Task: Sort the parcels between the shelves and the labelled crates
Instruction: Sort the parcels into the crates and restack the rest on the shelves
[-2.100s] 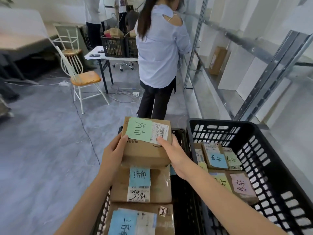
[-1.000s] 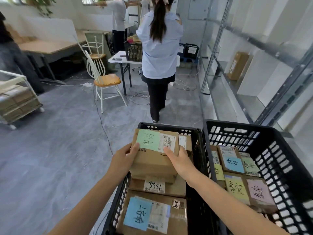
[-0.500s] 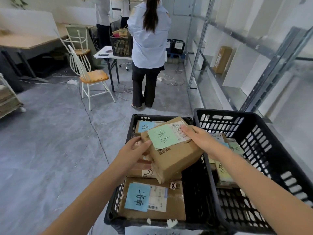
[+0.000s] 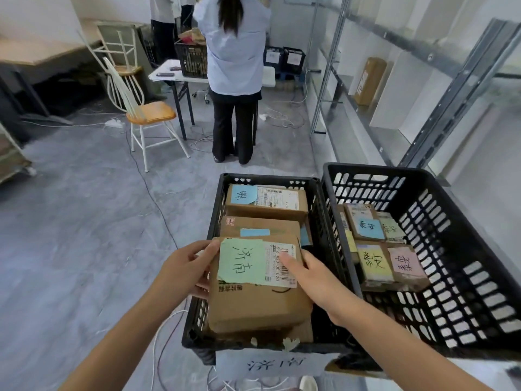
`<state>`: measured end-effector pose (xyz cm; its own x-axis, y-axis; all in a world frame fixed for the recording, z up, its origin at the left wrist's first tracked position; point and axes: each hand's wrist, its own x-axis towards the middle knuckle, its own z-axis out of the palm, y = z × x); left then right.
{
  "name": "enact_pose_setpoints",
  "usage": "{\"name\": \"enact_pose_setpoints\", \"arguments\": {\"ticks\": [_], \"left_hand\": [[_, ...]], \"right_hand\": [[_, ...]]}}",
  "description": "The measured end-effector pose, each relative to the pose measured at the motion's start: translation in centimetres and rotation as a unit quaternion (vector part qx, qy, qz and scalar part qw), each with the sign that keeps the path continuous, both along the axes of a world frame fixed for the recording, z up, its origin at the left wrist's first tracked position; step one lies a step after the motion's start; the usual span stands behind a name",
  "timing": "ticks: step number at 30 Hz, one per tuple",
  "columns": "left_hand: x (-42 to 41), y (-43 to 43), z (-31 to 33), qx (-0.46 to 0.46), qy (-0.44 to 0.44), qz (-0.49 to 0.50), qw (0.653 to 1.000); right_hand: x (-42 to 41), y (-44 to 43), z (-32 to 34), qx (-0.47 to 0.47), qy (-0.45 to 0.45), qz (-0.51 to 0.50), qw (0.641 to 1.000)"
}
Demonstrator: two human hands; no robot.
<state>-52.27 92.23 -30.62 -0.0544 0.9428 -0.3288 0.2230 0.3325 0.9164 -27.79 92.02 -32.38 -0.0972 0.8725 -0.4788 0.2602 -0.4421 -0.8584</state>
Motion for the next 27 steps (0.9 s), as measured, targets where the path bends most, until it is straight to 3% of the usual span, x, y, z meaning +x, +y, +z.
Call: {"name": "enact_pose_setpoints", "arguments": {"ticks": [7,12,15,19,23,27], "left_hand": [[-0.6,-1.3,-1.4,0.06,0.077,-0.01,0.995],[-0.4,-1.5,-2.0,0.098,0.147,-0.015,0.984],[-0.5,-0.6,-1.7,0.088,0.171,-0.041,0.98],[-0.7,0.9,-1.3,0.07,0.188,-0.076,0.977],[-0.5,0.4,-2.1,0.088,0.261,-0.079,0.958],[-0.7,0.3,-2.7,0.056,0.363,-0.098,0.925]], "right_hand": [[-1.3,-2.9,-0.4,0.04,-0.052,0.022,0.998],[-1.0,-2.6,0.1,0.015,-0.098,0.015,0.995],[-0.5,-1.6,1.1,-0.017,-0.085,0.002,0.996],[-0.7,-0.7,1.6,-0.024,-0.135,0.023,0.99],[-1.1,-1.2,1.2,-0.015,-0.166,0.039,0.985],[-2.5,-2.1,0.8,0.044,-0.261,0.062,0.962]]}}
